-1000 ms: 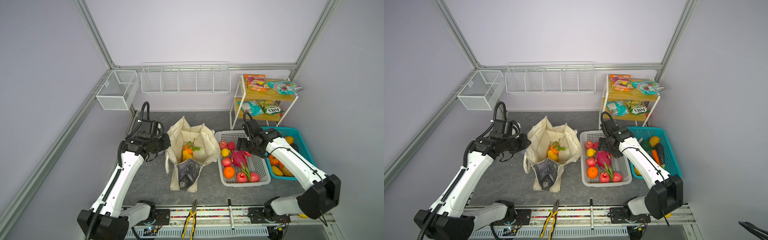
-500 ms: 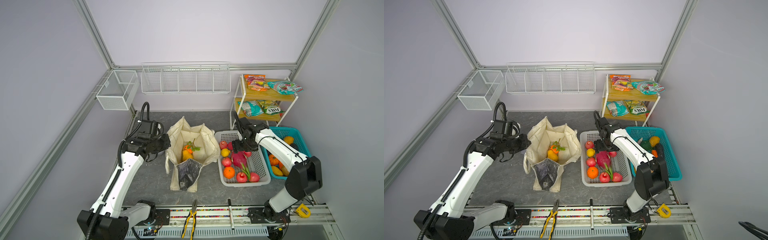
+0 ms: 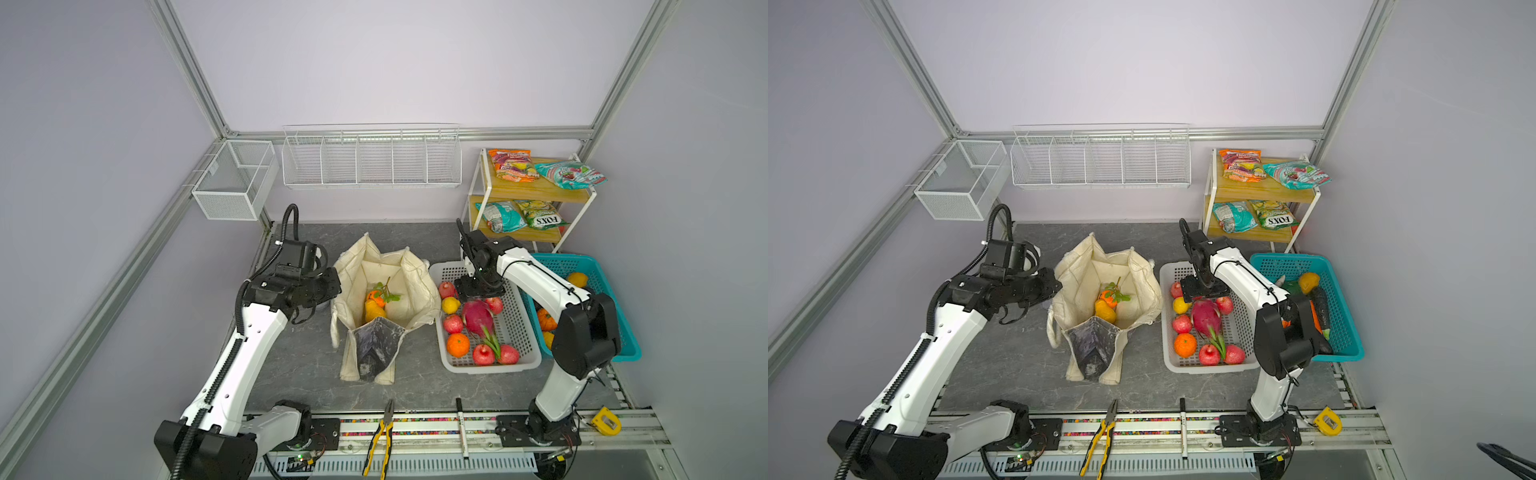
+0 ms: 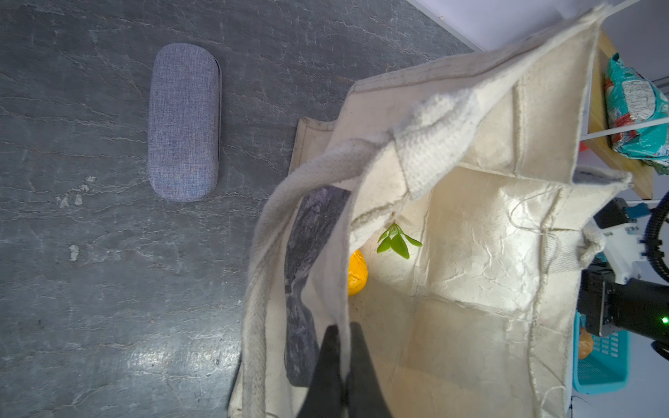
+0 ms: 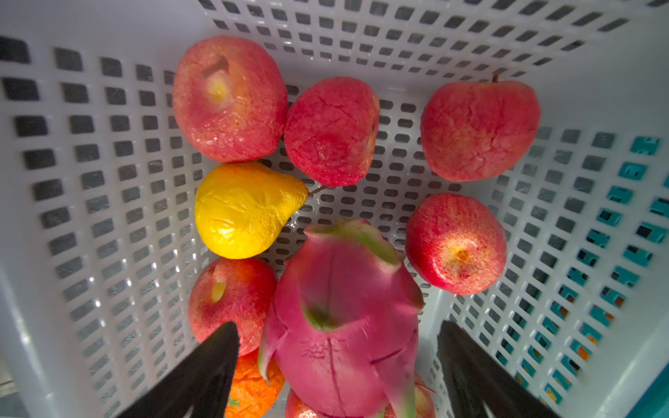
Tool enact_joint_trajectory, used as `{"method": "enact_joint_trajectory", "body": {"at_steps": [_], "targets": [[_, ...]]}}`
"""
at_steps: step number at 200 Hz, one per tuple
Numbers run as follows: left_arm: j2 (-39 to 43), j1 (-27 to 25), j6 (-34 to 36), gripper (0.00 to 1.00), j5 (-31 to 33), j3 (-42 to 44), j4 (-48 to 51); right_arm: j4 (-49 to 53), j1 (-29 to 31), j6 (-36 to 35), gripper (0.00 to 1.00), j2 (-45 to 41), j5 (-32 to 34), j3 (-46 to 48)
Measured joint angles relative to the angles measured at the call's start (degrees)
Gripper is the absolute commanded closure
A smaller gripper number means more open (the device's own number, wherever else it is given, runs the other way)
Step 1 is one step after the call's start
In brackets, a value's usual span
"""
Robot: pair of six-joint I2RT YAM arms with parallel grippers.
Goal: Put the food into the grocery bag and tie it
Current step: 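Move the right gripper back over the white basket above the dragon fruit, then lower the right gripper onto the pink dragon fruit and grasp it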
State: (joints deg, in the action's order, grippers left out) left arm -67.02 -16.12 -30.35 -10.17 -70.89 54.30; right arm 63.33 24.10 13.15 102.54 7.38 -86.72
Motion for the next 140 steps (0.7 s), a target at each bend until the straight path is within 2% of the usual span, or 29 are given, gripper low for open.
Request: {"method": "enact_joint_trajectory", "body": {"at_steps": [69, 140], "targets": [[0.4, 0.0, 0.0, 1.0, 0.1, 0.0, 0.0, 1.8, 0.0, 1.0, 0.11, 4.3, 0.0, -1.4], [0.4, 0.0, -0.4, 1.0, 0.0, 0.1, 0.0, 4.8, 0.0, 2.4, 0.11, 4.5, -0.3, -1.0]]}}
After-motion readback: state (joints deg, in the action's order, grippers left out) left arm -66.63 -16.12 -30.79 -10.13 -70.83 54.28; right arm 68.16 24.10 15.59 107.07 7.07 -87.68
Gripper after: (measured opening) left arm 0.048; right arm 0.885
